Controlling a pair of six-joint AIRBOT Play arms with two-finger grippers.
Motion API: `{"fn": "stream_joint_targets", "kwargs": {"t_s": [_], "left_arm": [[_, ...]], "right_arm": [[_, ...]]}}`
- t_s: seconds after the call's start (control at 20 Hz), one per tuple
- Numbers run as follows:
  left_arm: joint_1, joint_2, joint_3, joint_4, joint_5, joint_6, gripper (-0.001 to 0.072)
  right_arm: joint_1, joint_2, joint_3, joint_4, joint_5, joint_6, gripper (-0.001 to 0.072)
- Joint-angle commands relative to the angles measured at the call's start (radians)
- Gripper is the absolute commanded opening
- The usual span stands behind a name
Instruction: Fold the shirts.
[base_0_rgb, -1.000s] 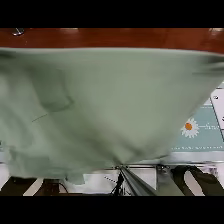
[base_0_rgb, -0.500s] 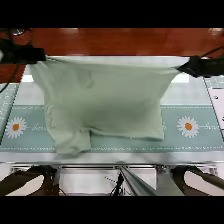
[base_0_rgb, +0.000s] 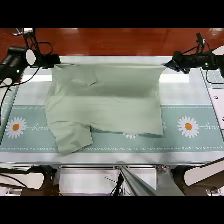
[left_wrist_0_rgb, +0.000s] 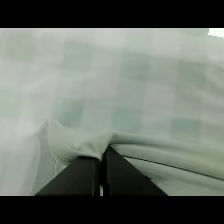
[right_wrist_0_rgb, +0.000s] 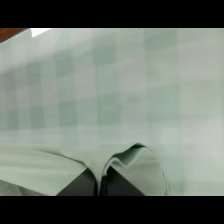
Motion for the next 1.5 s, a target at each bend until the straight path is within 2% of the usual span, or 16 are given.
{"fn": "stream_joint_targets", "kwargs": {"t_s": [0.0, 0.1, 0.25, 0.35, 0.45, 0.5, 0.6, 0.7, 0.95, 1.0, 1.05, 1.1, 1.15, 1.3, 1.45], "left_arm": [[0.037, -0.090, 0.040, -0.130, 0.020, -0.008, 0.0023], [0.042, -0.113, 0.040, -0.198, 0.016, -0.003, 0.0023], [0.050, -0.106, 0.063, -0.229, -0.035, 0.066, 0.0022], [0.080, -0.095, 0.124, -0.229, -0.195, 0.104, 0.0023], [0.119, -0.089, 0.159, -0.230, -0.391, 0.209, 0.0023], [0.137, -0.092, 0.157, -0.229, -0.486, 0.269, 0.0023], [0.163, -0.098, 0.106, -0.230, -0.594, 0.294, 0.0023], [0.167, -0.100, 0.027, -0.241, -0.578, 0.300, 0.0023], [0.161, -0.141, -0.033, -0.375, -0.526, 0.309, 0.0024], [0.161, -0.142, -0.032, -0.378, -0.526, 0.308, 0.0037], [0.164, -0.139, -0.032, -0.375, -0.530, 0.308, 0.0247], [0.170, -0.136, -0.030, -0.375, -0.546, 0.308, 0.0676], [0.180, -0.133, -0.022, -0.373, -0.579, 0.307, 0.0706], [0.219, -0.097, -0.016, -0.382, -0.703, 0.312, 0.0706], [0.262, 0.035, -0.151, -0.382, -0.733, 0.367, 0.0706]], "right_arm": [[0.009, -0.074, 0.046, -0.008, 0.006, 0.018, 0.0029], [0.035, -0.093, 0.046, -0.020, 0.000, 0.015, 0.0029], [0.046, -0.093, 0.048, -0.019, 0.019, 0.015, 0.0030], [0.025, -0.091, 0.071, -0.021, 0.135, -0.003, 0.0030], [0.009, -0.091, 0.081, -0.023, 0.282, -0.051, 0.0030], [0.008, -0.092, 0.079, -0.056, 0.341, -0.060, 0.0030], [0.028, -0.093, 0.068, -0.183, 0.374, -0.044, 0.0030], [0.050, -0.097, 0.049, -0.262, 0.357, -0.014, 0.0030], [0.097, -0.142, 0.045, -0.256, 0.312, 0.025, 0.0031], [0.106, -0.143, 0.045, -0.254, 0.306, 0.027, 0.0075], [0.114, -0.143, 0.045, -0.248, 0.309, 0.039, 0.0326], [0.115, -0.142, 0.046, -0.241, 0.331, 0.043, 0.0632], [0.112, -0.135, 0.046, -0.236, 0.360, 0.045, 0.0620], [0.060, -0.066, 0.044, -0.270, 0.459, 0.035, 0.0619], [-0.001, 0.100, -0.089, -0.294, 0.407, 0.039, 0.0619]]}}
